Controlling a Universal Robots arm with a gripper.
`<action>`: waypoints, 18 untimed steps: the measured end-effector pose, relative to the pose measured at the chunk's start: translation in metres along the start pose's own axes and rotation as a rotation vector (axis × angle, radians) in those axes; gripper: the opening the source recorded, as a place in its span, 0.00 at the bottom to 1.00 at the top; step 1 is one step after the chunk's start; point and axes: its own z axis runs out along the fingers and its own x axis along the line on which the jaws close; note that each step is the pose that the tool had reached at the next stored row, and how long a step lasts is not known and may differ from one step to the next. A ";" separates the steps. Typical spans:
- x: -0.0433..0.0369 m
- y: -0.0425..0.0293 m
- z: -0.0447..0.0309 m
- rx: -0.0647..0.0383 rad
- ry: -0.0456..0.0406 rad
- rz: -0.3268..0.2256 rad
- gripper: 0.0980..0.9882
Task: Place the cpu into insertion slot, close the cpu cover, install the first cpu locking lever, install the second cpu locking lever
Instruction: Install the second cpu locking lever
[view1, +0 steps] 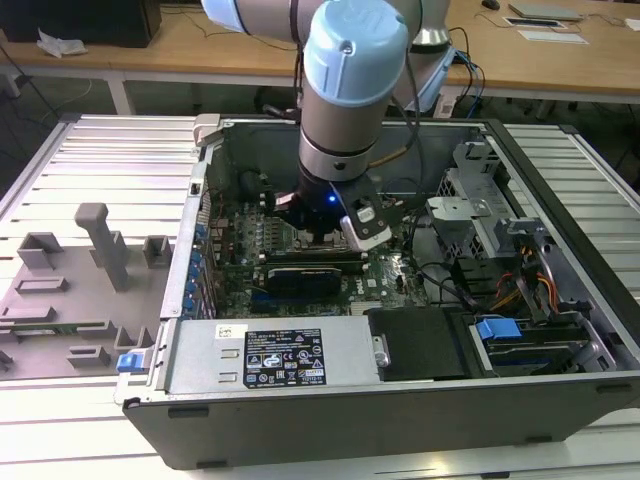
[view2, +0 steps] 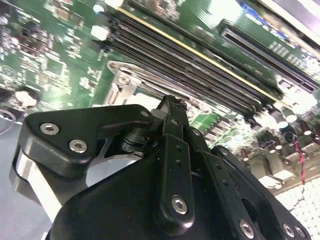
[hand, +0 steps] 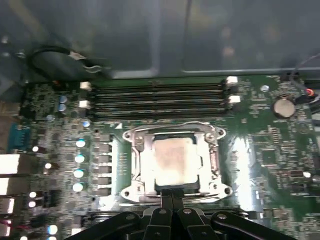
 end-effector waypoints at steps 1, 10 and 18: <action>-0.0005 0.0005 0.0002 0.001 -0.0002 0.000 0.01; 0.0002 0.0333 0.0088 0.069 -0.0025 0.001 0.01; 0.0009 0.0472 -0.0135 0.073 -0.0044 0.001 0.01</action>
